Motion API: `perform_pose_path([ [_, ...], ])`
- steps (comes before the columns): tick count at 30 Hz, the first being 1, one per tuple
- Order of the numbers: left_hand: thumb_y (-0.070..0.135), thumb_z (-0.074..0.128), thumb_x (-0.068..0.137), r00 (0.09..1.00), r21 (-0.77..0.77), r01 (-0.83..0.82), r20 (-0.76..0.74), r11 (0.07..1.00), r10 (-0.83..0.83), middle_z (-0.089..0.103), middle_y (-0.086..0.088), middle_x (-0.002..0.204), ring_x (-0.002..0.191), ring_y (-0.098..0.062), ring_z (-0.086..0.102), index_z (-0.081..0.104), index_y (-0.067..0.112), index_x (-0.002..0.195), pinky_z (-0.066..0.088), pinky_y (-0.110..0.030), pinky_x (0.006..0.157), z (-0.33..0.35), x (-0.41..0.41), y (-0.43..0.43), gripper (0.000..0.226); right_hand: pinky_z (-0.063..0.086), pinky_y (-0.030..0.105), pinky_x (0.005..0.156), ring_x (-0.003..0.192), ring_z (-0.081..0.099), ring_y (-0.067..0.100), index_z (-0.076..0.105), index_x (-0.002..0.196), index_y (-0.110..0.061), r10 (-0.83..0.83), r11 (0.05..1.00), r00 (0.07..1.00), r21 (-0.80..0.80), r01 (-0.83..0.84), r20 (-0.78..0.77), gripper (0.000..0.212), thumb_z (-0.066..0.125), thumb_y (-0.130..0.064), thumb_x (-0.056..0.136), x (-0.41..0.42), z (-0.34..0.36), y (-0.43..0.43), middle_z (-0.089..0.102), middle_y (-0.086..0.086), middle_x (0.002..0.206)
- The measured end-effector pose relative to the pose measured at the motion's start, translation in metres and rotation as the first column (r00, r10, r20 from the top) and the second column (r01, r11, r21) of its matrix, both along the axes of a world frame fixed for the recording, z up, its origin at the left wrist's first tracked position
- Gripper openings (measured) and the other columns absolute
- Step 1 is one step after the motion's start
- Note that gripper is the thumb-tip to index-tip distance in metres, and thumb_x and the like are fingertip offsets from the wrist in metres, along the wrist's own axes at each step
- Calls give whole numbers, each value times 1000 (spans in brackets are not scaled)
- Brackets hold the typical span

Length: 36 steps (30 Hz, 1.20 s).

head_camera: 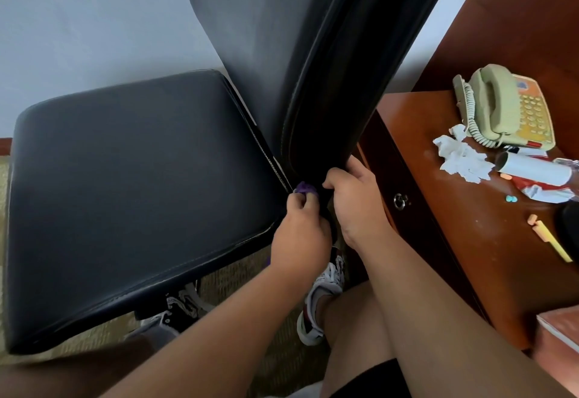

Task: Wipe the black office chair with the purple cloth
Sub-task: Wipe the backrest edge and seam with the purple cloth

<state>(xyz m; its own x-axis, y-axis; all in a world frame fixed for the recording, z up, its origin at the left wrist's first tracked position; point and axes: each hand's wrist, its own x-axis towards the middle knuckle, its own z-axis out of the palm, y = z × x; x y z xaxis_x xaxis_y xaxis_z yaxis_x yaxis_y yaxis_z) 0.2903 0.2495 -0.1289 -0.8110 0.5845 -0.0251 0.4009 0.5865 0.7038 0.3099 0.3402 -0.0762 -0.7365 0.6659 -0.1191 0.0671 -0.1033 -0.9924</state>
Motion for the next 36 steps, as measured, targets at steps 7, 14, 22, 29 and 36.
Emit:
perform_pose_path([
  [7,20,41,105,998,-193,7,66,981,6,42,-11,137,93,-32,61,46,7,135,38,-35,64,-22,-4,8,33,53,30,83,97,65,17,73,95,-24,-3,1000,1000,-1,3,-2,39,49,4,80,1,-1,-2,71,-3,91],
  [14,16,42,104,984,-113,-10,177,994,30,48,-12,123,80,-28,58,49,4,130,46,-37,65,-28,2,6,29,49,21,78,94,64,12,73,95,-23,19,1000,1000,-2,-19,-8,40,49,6,81,5,0,-2,70,-1,92],
  [22,19,44,103,1000,16,-12,21,1000,12,49,1,116,78,-22,58,52,15,127,47,-38,59,-26,3,-6,26,50,14,67,80,64,4,71,93,-17,33,998,998,-51,-36,-52,37,48,9,82,4,2,-3,68,-4,84],
  [29,17,42,101,996,-112,25,88,993,-15,51,-1,107,83,-25,57,53,13,108,50,-42,67,-41,-7,-2,14,49,24,78,89,63,11,72,92,-22,17,999,1000,-38,-18,-23,38,50,7,80,5,0,-4,68,-8,84],
  [36,17,43,102,989,-267,80,141,960,-43,56,-13,121,103,-32,61,56,6,124,46,-38,77,-36,-19,19,28,53,20,64,74,65,5,72,98,-20,0,999,1000,-50,0,2,39,49,6,81,2,3,-2,69,-3,83],
])
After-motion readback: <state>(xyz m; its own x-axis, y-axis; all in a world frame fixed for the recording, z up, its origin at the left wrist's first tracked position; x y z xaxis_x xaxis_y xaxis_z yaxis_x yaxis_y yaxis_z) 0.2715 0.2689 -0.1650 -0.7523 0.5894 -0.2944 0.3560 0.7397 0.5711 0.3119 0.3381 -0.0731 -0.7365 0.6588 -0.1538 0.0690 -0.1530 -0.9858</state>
